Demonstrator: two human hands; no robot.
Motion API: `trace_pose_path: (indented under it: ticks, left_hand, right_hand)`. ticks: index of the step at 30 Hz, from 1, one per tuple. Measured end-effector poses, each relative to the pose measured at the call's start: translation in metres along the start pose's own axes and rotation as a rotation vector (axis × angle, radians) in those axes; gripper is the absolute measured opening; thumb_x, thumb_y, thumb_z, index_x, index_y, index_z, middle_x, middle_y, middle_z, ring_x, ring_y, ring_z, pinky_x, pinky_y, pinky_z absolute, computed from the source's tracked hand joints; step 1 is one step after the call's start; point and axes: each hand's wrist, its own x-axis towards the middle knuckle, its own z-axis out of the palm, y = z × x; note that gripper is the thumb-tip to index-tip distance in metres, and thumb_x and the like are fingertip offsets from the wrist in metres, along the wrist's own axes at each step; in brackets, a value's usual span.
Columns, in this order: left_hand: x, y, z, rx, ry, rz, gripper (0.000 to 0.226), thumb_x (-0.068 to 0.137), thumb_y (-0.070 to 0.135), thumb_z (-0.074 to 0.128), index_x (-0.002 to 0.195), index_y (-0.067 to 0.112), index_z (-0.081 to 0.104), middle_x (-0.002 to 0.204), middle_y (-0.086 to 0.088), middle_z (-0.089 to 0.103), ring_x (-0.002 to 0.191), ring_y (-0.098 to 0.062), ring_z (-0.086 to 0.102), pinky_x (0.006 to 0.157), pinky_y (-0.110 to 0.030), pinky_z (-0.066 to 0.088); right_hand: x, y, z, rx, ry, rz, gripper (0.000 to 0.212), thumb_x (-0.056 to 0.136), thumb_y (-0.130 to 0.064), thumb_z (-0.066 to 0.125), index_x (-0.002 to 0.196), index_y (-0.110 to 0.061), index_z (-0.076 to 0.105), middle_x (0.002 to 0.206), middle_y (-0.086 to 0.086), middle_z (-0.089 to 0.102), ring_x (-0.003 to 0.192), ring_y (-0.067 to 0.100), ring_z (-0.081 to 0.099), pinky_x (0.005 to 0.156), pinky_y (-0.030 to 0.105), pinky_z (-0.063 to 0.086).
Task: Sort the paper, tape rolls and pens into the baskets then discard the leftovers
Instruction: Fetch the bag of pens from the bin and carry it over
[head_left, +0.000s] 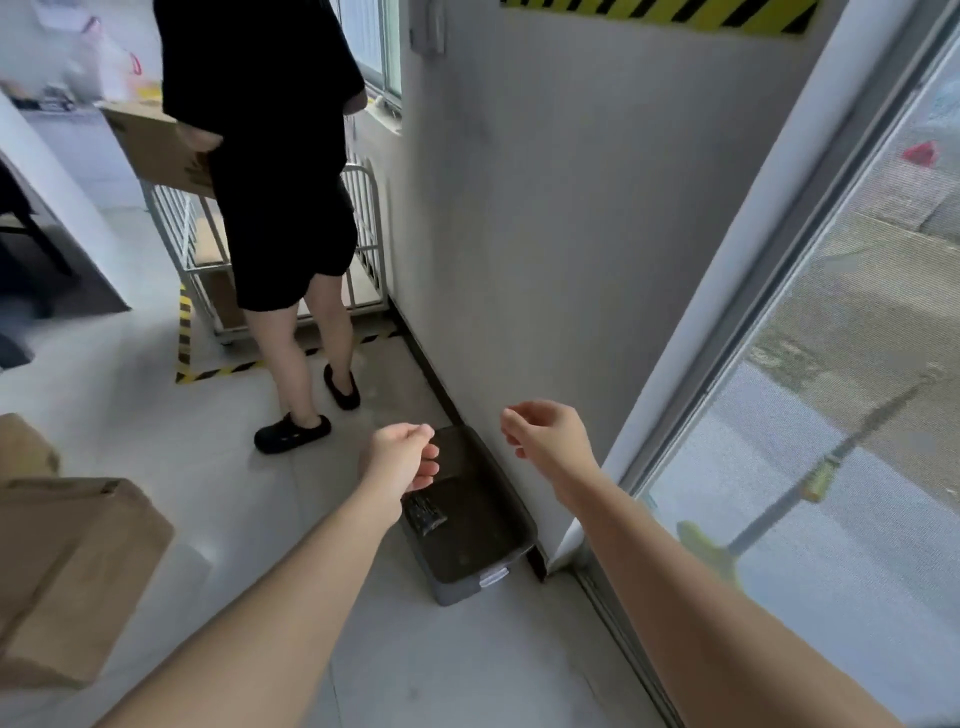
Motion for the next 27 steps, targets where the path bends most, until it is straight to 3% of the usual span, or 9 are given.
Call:
trace_pose_path:
  ticks: [5,15,20,27]
  left_hand:
    - [0.068,0.009,0.006,0.013,0.01,-0.052,0.013,0.096,0.017,0.053,0.097,0.008,0.062,0.072,-0.005,0.059,0.056,-0.018,0.055,0.055,-0.028,0.05]
    - [0.193,-0.001,0.034,-0.022,0.061,-0.187,0.011,0.095,0.015,0.053,0.096,0.007,0.061,0.073,-0.006,0.06,0.058,-0.019,0.057,0.056,-0.028,0.052]
    - [0.269,-0.013,0.061,-0.099,0.131,-0.261,0.008,0.094,0.011,0.053,0.091,0.007,0.059,0.069,-0.007,0.057,0.056,-0.019,0.054,0.049,-0.022,0.052]
    - [0.358,-0.04,0.088,-0.155,0.179,-0.386,0.026,0.095,0.005,0.046,0.07,0.013,0.048,0.064,-0.006,0.041,0.054,-0.017,0.037,0.049,-0.02,0.038]
  right_hand:
    - [0.062,0.001,0.022,-0.014,0.007,0.05,0.015,0.086,-0.029,0.065,0.072,-0.027,0.067,0.076,-0.001,0.071,0.077,0.02,0.067,0.082,0.045,0.057]
    - [0.202,0.035,0.066,-0.057,-0.101,0.136,0.017,0.086,-0.025,0.063,0.07,-0.026,0.067,0.064,-0.009,0.063,0.067,0.015,0.059,0.078,0.039,0.054]
    - [0.289,0.068,0.099,-0.095,-0.208,0.167,0.013,0.087,-0.026,0.062,0.086,-0.018,0.072,0.076,-0.004,0.066,0.075,0.018,0.06,0.085,0.043,0.056]
    - [0.376,0.12,0.138,-0.146,-0.314,0.216,0.023,0.088,-0.028,0.062,0.099,-0.01,0.072,0.084,-0.001,0.067,0.082,0.017,0.062,0.09,0.044,0.054]
